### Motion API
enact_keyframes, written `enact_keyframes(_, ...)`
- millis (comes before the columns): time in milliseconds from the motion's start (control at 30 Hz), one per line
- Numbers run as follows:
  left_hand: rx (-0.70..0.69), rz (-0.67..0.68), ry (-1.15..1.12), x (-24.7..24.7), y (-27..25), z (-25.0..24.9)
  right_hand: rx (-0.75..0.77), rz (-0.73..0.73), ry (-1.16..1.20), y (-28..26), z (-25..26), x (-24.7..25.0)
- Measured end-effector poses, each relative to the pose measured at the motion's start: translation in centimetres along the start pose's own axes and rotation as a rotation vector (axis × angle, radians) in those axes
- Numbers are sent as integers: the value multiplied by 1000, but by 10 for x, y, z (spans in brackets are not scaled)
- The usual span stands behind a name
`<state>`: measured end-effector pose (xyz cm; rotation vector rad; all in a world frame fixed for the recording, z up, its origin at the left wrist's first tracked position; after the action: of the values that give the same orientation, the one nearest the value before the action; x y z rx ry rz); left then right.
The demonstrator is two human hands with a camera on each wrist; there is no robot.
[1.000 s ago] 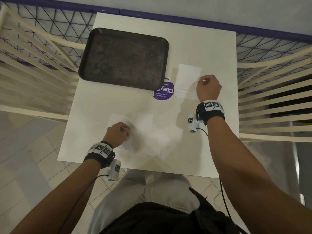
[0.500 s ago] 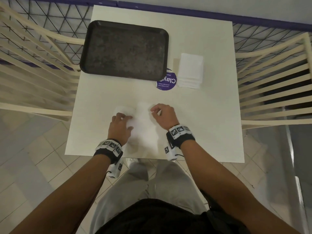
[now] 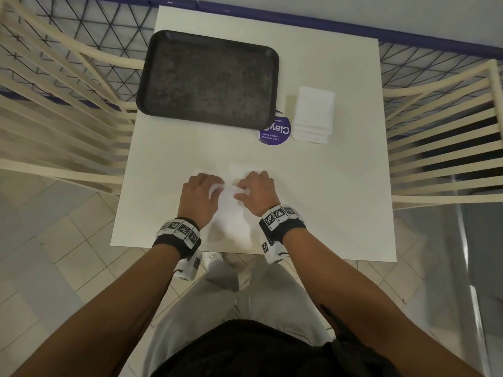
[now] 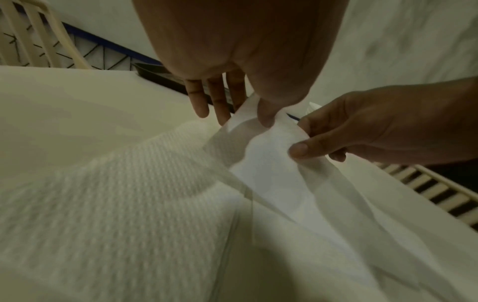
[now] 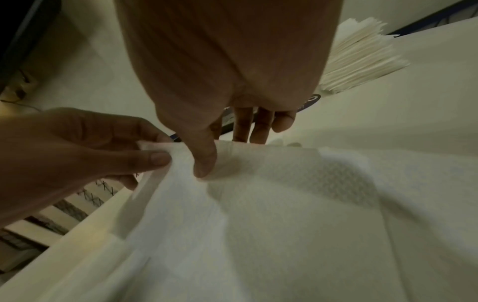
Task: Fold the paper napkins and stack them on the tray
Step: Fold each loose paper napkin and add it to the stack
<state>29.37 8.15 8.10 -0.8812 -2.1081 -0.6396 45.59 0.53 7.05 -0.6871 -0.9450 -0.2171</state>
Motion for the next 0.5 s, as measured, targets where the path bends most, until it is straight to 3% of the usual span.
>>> enact_keyframes(133,372,-85,-313,12,5,9,-79,14,177,9,-5,17)
enact_keyframes(233,585,-4,-470,7,4,17,-117,-3,338,11,-9,34)
enact_keyframes(333,592,74,-604,2,7,13,-121,-8,474,10,-12,48)
enact_keyframes(500,524,93,-771,4,20,-19,-166,1,601,12,-17,44)
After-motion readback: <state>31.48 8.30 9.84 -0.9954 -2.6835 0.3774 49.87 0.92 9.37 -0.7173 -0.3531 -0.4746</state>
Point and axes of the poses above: each hand's wrist, its own y-axis towards the middle knuckle, its own x-axis out of the back of the hand, z = x × y, the point moved 5 cm from there along y, towards the middle knuckle, and after that the axes turned 12 degrees about -x, right-handed, at the moved point
